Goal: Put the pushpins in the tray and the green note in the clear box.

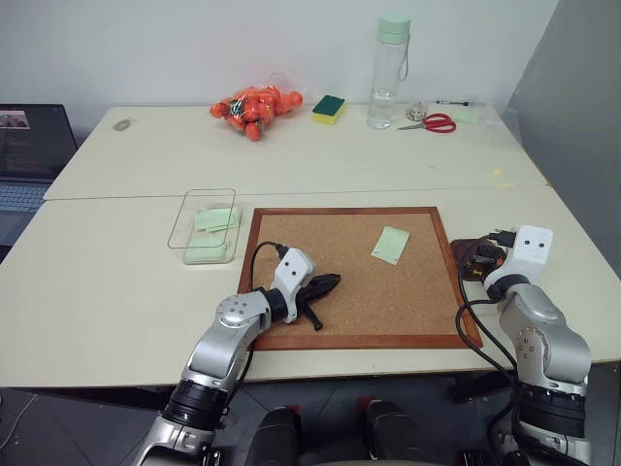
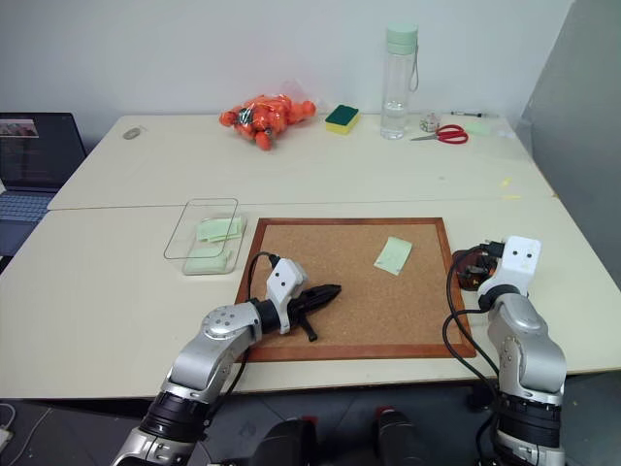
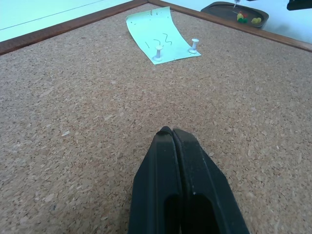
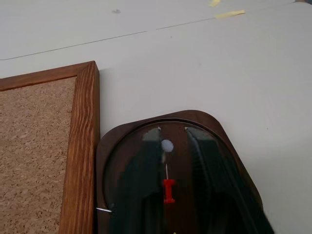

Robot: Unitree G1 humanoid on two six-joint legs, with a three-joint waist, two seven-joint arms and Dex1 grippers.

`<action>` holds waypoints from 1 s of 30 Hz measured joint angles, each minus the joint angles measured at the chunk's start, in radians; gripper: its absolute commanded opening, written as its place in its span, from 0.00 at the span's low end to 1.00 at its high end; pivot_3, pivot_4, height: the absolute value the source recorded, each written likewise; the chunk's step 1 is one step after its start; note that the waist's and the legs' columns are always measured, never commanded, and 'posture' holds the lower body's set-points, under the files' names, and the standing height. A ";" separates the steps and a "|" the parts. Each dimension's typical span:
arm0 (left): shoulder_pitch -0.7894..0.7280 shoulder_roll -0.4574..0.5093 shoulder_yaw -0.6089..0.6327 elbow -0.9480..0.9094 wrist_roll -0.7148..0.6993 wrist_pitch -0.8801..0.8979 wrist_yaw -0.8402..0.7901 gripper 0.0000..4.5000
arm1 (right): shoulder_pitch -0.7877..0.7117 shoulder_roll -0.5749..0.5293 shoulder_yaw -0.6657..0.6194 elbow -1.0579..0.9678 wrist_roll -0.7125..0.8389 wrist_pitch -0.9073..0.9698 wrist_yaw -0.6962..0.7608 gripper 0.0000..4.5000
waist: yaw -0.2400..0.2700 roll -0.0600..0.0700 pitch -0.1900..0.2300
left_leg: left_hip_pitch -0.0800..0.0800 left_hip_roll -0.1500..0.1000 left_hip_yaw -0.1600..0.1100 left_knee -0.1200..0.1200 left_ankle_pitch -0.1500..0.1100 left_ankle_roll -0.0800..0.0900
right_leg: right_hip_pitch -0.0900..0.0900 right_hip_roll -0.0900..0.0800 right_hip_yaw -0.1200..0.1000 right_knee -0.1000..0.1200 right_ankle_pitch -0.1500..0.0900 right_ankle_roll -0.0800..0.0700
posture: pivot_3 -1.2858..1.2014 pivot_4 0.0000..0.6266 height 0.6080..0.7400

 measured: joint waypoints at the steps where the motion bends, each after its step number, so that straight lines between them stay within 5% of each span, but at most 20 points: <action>1: 0.000 0.000 0.000 0.000 0.000 0.000 0.000 0.00 | 0.000 -0.001 -0.001 0.000 0.000 0.001 0.000 0.44 | 0.000 0.000 0.000 | 0.000 0.000 0.000 0.000 0.000 0.000 | 0.000 0.000 0.000 0.000 0.000 0.000 | 0.52 0.24 1.00; 12: -0.001 -0.003 0.000 0.002 0.000 0.000 0.000 0.00 | -0.002 -0.037 -0.006 0.000 -0.003 -0.004 0.011 0.95 | 0.000 0.000 0.000 | 0.000 0.000 0.000 0.000 0.000 0.000 | 0.000 0.000 0.000 0.000 0.000 0.000 | 0.52 0.24 1.00; 30: -0.005 -0.012 0.000 0.002 -0.001 0.007 0.000 0.00 | 0.091 -0.211 0.316 -0.083 0.077 -0.194 0.571 0.95 | 0.004 -0.001 0.000 | 0.000 0.000 -0.001 0.000 0.000 0.000 | 0.000 0.000 -0.002 -0.001 0.000 0.000 | 0.52 0.24 1.00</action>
